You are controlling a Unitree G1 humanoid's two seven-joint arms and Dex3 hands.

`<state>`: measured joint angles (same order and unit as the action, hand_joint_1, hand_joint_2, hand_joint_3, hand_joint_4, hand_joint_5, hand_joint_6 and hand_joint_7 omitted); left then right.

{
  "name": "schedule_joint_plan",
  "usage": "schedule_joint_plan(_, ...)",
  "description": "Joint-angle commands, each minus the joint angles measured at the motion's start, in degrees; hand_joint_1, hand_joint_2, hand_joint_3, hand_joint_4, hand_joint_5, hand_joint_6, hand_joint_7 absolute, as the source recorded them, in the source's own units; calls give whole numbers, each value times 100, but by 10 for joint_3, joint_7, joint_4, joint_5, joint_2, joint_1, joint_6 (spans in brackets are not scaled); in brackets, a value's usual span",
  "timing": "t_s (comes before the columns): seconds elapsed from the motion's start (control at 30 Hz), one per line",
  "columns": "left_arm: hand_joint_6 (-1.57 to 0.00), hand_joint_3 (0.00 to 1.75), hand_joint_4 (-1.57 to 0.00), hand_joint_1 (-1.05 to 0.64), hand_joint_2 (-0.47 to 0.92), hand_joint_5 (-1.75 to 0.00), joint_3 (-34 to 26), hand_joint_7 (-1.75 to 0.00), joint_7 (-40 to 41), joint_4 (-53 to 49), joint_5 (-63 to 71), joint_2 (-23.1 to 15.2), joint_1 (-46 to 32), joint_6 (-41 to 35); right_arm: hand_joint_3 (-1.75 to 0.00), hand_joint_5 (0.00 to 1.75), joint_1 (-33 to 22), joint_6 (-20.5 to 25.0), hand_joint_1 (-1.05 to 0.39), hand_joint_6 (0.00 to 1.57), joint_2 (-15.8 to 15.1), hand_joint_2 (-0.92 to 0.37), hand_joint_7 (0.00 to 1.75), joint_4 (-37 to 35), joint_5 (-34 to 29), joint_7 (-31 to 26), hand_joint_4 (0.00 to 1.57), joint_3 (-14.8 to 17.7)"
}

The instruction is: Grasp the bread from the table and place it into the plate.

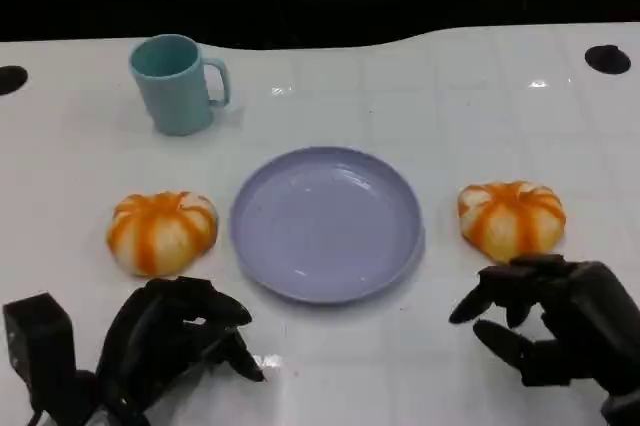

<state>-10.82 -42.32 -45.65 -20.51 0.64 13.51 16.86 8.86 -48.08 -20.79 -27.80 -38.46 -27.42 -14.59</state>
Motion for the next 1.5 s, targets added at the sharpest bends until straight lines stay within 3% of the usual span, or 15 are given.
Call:
schedule_joint_plan(0.03, -157, 0, -157, -105, 71, -59, -3, -21, -1, -3, 2, -12, 5, -1, -49, 140, -9, 2, -30, 80, -5, -69, 57, 25, 33, 16, 64, 19)
schedule_joint_plan(0.1, -157, 0, -157, -105, 71, -59, -4, -21, -2, -5, 1, -12, 6, -1, -37, 130, -10, 1, -32, 76, -7, -75, 55, 30, 42, 23, 60, 25)
schedule_joint_plan(0.17, -157, 0, -157, -105, 70, -59, -4, -21, -2, -7, 0, -11, 7, -1, -21, 110, -10, 4, -37, 68, -9, -85, 53, 37, 52, 32, 57, 31)
schedule_joint_plan(0.27, -157, 0, -157, -105, 70, -59, -2, -21, 2, -5, 4, -11, 6, 1, -11, 95, -10, 11, -42, 61, -10, -91, 47, 42, 59, 41, 51, 43)
schedule_joint_plan(0.47, -157, 0, -157, -105, 71, -59, -4, -21, -4, -9, 1, -9, 7, 3, -9, 60, -12, 41, -49, 59, -17, -92, 19, 64, 44, 46, 42, 65)
schedule_joint_plan(0.67, -157, 0, -157, -105, 71, -59, 0, -21, 7, -5, 9, -8, 6, 5, -3, 37, -12, 89, -49, 53, -33, -91, 4, 96, 28, 60, 36, 80)
schedule_joint_plan(1.07, -157, 0, -157, -105, 71, -59, -2, -21, 5, -10, 8, -8, 8, 7, 0, 20, -15, 238, -54, 28, -49, -84, 0, 193, -5, 165, 14, 70)
schedule_joint_plan(1.37, -157, 0, -157, -105, 71, -58, -5, -21, 0, -11, 4, -5, 8, 6, 0, 22, 35, 295, -58, 25, -61, -85, 1, 156, -58, 198, 8, 35)
schedule_joint_plan(1.5, -157, 0, -157, -105, 71, -58, -3, -21, 2, -11, 8, -5, 7, 13, 0, 23, 68, 306, -57, 25, -63, -83, 0, 107, -77, 200, 6, 10)
